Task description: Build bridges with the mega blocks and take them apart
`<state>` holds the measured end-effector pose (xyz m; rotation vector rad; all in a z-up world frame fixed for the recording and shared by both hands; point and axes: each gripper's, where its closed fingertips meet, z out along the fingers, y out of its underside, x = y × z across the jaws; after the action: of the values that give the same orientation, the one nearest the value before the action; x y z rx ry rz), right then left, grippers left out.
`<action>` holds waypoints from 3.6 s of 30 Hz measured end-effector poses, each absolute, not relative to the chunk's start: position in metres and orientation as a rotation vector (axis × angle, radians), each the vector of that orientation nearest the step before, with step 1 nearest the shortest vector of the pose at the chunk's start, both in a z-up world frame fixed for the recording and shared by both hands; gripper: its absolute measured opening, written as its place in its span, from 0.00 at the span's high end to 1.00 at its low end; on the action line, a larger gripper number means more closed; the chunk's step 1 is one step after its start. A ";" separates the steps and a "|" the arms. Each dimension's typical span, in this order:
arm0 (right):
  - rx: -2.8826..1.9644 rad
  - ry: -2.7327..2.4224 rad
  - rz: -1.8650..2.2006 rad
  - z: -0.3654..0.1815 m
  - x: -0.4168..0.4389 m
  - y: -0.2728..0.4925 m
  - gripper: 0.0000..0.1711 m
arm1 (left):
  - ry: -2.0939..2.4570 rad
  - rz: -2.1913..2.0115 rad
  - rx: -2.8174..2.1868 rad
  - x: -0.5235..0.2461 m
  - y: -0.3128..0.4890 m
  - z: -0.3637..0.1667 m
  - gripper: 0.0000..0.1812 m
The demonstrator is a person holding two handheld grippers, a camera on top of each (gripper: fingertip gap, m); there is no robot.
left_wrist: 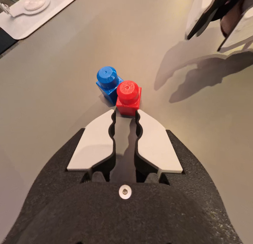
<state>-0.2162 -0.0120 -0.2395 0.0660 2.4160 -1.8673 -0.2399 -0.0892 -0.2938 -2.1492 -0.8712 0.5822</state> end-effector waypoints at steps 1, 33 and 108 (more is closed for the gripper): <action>0.073 2.406 -1.872 -0.239 -0.217 -0.011 0.84 | -0.879 0.580 -2.150 -0.241 -0.090 -0.296 0.85; 0.195 2.771 -1.483 -0.304 -0.243 -0.057 0.89 | -1.047 0.535 -2.031 -0.266 -0.100 -0.306 0.89; 0.429 2.544 -1.891 -0.253 -0.235 0.009 0.89 | -1.612 -0.606 -1.786 -0.129 -0.359 -0.301 0.76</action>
<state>-0.2353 0.0094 -0.2533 0.4285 2.5441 -1.8912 -0.1292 -0.3586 -0.3014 -1.7860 -1.6120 -0.6057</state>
